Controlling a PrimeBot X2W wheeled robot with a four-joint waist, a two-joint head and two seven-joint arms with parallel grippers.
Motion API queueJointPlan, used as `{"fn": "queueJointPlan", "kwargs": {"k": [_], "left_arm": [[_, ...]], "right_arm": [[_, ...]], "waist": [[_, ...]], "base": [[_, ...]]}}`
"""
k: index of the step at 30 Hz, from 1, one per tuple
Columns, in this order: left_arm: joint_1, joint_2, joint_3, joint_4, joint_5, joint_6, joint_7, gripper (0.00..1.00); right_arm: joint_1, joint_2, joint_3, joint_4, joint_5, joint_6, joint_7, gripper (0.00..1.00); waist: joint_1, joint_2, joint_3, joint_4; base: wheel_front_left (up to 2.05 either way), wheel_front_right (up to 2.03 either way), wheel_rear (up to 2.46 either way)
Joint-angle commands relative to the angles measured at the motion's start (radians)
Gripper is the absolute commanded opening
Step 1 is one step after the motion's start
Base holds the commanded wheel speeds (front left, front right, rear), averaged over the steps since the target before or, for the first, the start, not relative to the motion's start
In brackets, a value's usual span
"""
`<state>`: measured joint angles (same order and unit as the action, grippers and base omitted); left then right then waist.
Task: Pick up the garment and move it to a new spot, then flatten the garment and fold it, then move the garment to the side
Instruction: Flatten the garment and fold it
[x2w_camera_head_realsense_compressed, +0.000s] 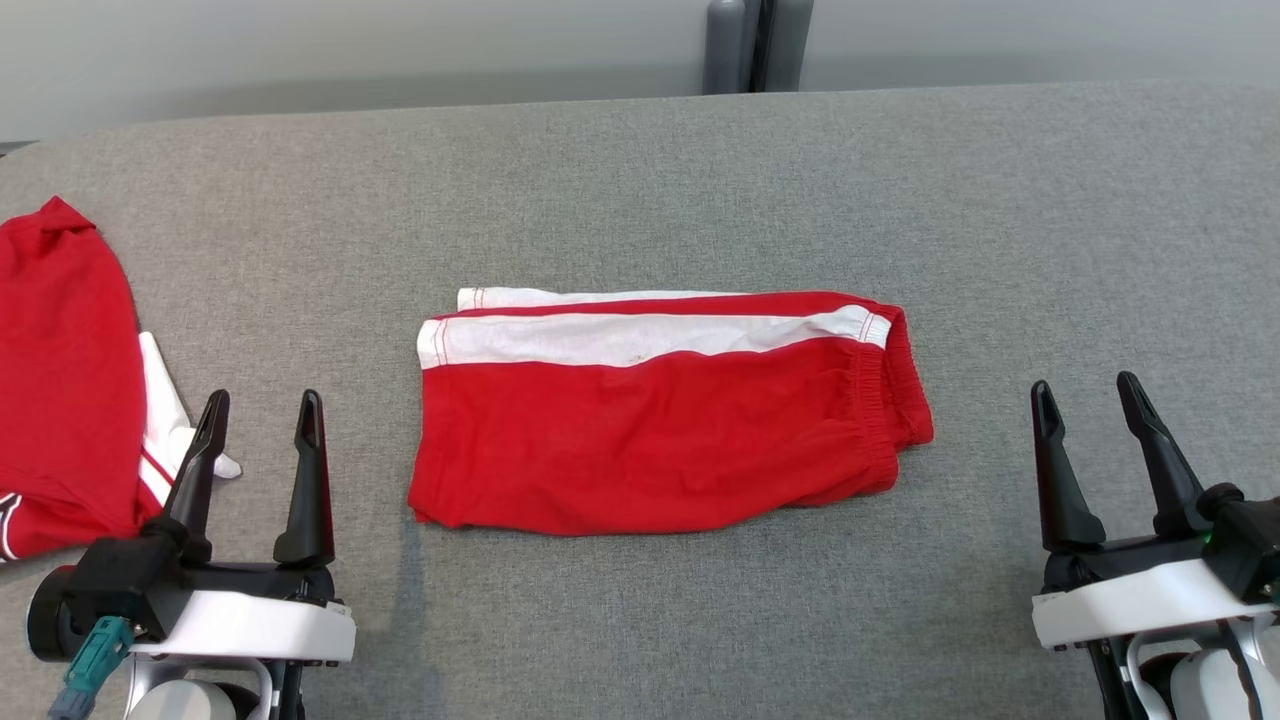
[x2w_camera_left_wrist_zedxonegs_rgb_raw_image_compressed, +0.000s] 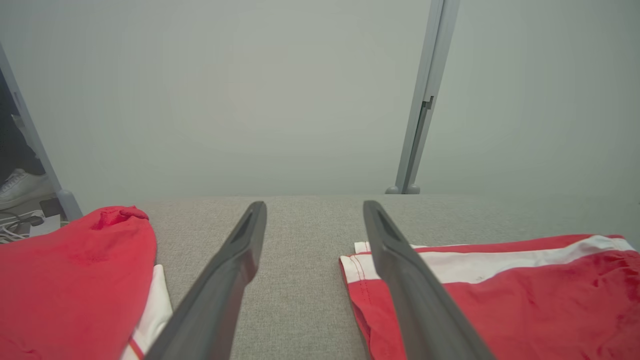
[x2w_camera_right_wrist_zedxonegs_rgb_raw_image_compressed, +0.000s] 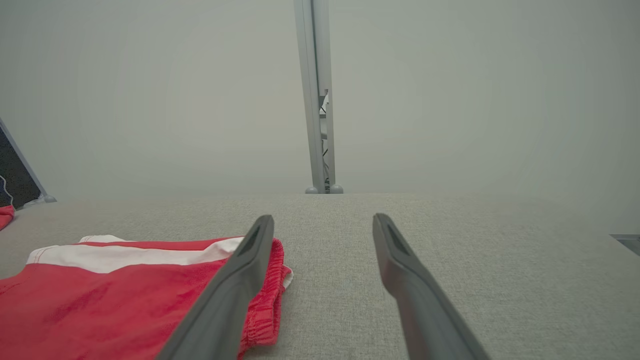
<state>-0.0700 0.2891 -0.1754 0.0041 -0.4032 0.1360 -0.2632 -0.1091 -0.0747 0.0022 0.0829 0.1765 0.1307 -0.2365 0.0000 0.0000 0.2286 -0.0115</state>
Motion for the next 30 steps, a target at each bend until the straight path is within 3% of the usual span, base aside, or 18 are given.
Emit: {"fn": "queueJointPlan", "kwargs": {"k": [1,19,30], "left_arm": [[0.006,0.000,0.002,-0.001,0.007,0.000,-0.001,1.00],[-0.006,-0.021,-0.021,-0.010,-0.005,0.014,0.003,1.00],[-0.079,-0.056,-0.043,0.024,-0.014,-0.012,0.001,1.00]], "right_arm": [[0.015,-0.008,-0.010,-0.003,-0.005,0.000,0.007,1.00],[-0.017,0.002,-0.009,-0.010,0.006,0.000,0.033,1.00],[-0.206,-0.037,0.140,0.179,0.032,0.000,0.138,1.00]], "waist": [[0.0000,0.0000,-0.002,0.001],[0.0000,0.0000,0.006,0.025],[0.0000,0.0000,0.087,0.101]], "base": [[0.00,0.00,0.00],[0.00,0.00,0.00],[0.00,0.00,0.00]]}}
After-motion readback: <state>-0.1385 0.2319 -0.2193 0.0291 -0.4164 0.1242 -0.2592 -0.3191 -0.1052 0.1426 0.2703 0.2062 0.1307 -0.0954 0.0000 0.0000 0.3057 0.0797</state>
